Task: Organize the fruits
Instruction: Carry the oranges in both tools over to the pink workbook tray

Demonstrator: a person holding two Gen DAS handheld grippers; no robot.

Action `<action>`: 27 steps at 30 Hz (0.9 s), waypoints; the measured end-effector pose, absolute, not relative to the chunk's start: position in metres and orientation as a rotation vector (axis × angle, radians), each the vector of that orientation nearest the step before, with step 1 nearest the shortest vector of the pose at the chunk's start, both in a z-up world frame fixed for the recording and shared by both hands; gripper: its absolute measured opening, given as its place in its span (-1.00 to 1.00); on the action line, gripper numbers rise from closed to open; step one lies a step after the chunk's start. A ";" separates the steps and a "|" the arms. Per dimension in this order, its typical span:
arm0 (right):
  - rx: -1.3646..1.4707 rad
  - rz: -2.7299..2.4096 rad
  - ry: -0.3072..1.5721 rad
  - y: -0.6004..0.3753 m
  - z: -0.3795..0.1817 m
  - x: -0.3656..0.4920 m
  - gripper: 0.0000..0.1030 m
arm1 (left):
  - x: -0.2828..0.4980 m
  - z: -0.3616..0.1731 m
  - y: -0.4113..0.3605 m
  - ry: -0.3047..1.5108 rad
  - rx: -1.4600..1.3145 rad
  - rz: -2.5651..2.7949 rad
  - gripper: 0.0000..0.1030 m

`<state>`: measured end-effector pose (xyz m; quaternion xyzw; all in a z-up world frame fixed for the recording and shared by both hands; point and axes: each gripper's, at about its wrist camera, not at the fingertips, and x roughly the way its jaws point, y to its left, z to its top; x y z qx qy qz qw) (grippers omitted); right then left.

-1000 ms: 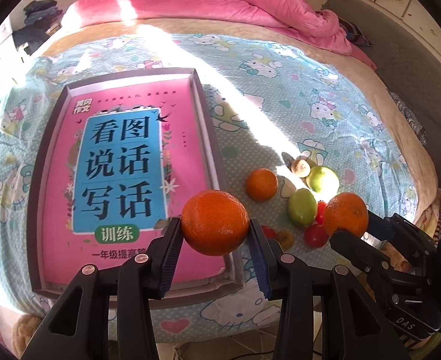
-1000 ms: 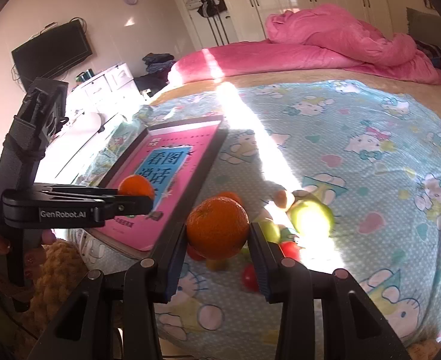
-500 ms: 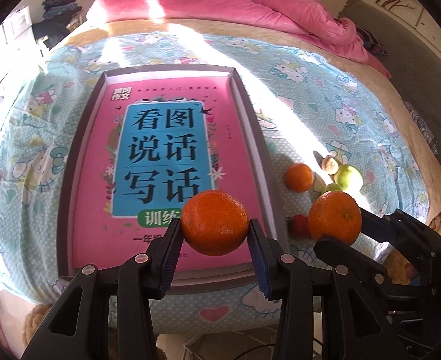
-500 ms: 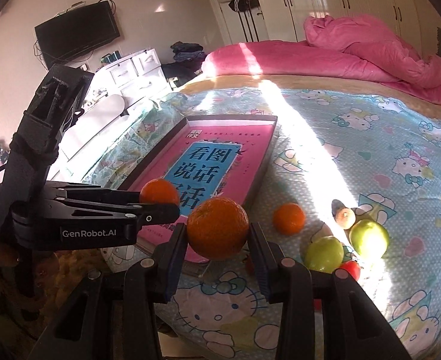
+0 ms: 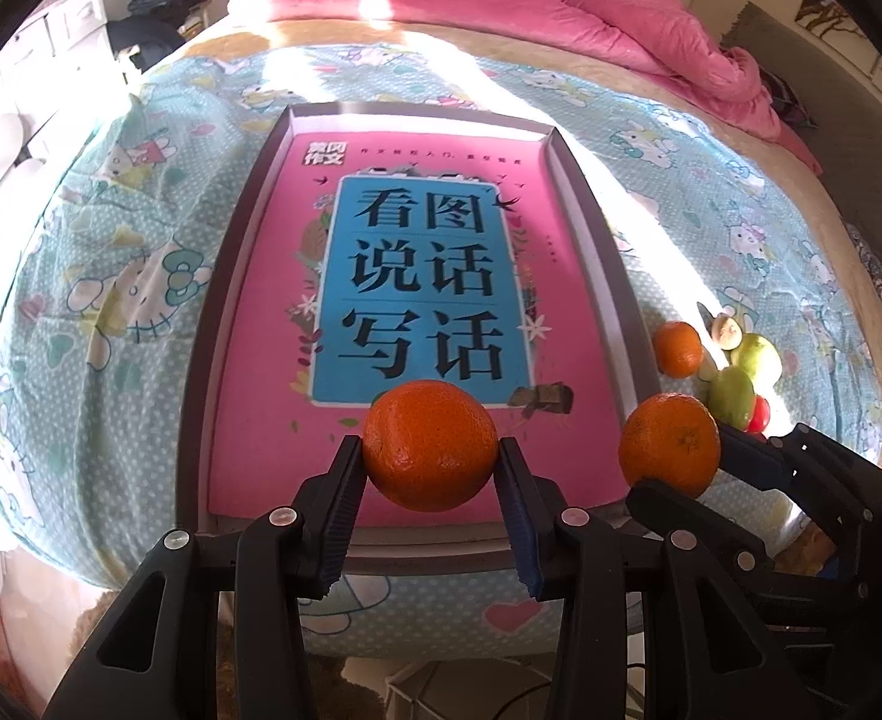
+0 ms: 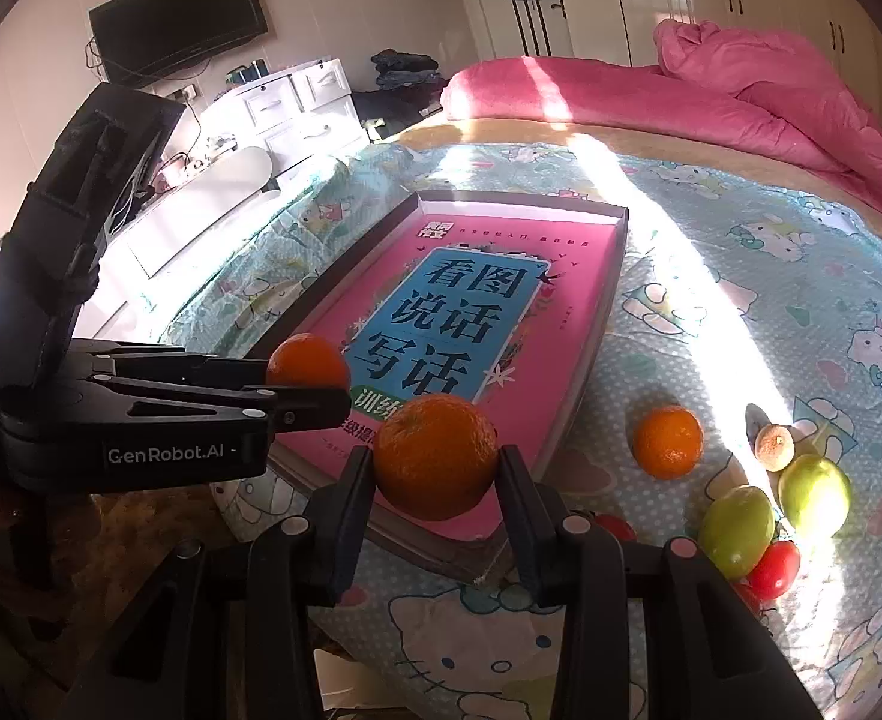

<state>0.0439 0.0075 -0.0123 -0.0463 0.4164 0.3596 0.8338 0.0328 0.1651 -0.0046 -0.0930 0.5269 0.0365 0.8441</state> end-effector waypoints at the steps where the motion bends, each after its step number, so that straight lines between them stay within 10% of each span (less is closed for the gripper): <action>1: -0.102 0.760 0.886 0.009 -0.013 0.043 -0.19 | 0.032 -0.006 0.167 1.113 -0.199 0.081 -0.12; 27: -0.145 0.756 0.975 0.021 -0.038 0.045 -0.18 | 0.031 -0.031 0.202 1.170 -0.272 0.168 -0.12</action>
